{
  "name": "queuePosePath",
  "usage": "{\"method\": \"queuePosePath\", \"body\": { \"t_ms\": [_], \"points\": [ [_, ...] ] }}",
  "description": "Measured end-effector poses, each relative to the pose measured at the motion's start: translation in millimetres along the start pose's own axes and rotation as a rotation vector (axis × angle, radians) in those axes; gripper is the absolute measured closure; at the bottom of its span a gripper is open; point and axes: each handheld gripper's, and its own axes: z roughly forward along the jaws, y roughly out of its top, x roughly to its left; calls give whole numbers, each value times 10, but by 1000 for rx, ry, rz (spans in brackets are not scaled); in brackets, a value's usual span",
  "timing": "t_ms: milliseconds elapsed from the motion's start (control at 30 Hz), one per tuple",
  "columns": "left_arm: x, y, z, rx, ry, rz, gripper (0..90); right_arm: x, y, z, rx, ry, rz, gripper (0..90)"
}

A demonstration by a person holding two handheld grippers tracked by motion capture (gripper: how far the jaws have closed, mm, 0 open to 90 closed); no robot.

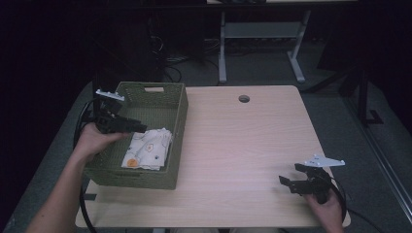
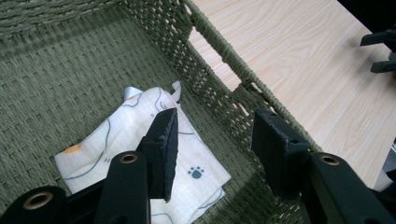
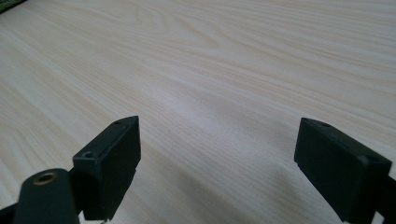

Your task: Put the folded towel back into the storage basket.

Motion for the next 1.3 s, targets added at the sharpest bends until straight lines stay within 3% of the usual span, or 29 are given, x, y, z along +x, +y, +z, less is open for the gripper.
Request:
{"method": "queuePosePath", "body": {
  "t_ms": [233,600,1300],
  "points": [
    [-179,62,2,-21,-7,17,495,16,20,2,3,6,-19,143],
    [-430,153,94,-11,-9,42,484,8,32,-9,5,17,-16,143],
    [-757,321,295,0,-24,82,456,-8,57,-48,-11,31,-21,143]
  ]
}}
